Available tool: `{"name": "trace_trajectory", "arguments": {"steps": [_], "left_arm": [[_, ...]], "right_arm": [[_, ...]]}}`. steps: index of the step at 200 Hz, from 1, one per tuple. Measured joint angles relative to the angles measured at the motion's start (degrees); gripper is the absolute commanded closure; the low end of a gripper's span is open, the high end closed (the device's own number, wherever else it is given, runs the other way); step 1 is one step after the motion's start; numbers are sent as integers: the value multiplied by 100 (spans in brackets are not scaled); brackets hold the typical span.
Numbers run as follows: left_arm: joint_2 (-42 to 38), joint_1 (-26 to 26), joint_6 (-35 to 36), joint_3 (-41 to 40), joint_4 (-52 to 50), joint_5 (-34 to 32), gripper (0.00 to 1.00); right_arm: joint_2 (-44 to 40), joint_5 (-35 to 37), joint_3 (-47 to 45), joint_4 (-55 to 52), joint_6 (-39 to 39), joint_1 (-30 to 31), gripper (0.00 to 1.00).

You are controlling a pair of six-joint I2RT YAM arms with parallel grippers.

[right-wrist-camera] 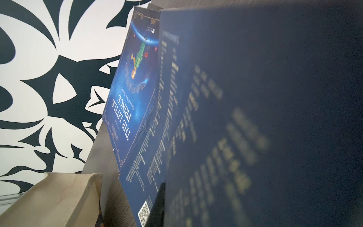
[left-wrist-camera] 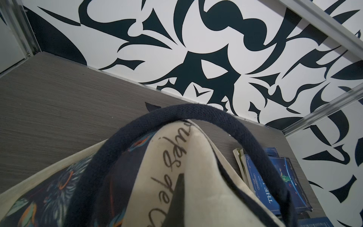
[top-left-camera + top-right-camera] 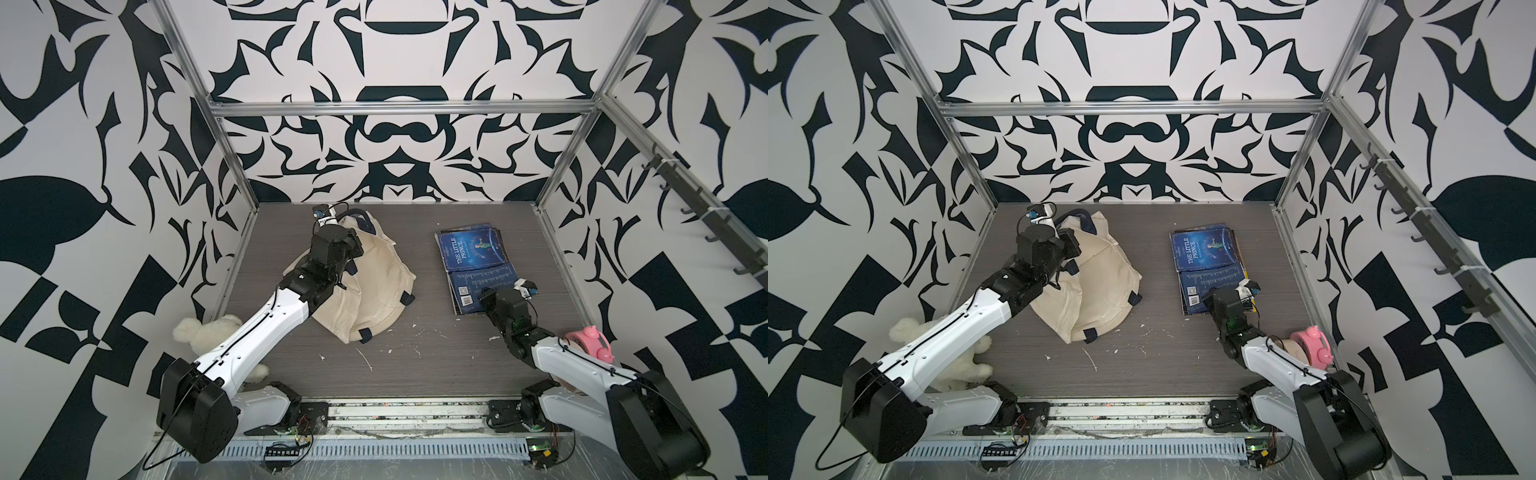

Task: Take out the books from the canvas bag
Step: Place the book on the book.

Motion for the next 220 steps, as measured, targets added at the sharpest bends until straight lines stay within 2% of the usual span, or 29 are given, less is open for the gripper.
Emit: {"name": "trace_trajectory", "arguments": {"steps": [44, 62, 82, 116, 135, 165, 220], "left_arm": [[0, 0, 0, 0, 2, 17, 100], [0, 0, 0, 0, 2, 20, 100], [0, 0, 2, 0, 2, 17, 100], [0, 0, 2, 0, 2, 17, 100], [0, 0, 2, 0, 2, 17, 100], [0, 0, 2, 0, 2, 17, 100], [0, 0, 22, 2, 0, 42, 100]], "right_arm": [[109, -267, 101, -52, 63, -131, 100], [107, -417, 254, -348, 70, -227, 93], [72, -610, 343, -575, 76, -348, 77], [-138, -957, 358, -933, 44, -479, 44], [-313, -1102, 444, -1191, -26, -498, 33], [-481, -1305, 557, -1609, -125, -535, 26], [-540, -1615, 850, -2380, -280, -570, 25]]}}
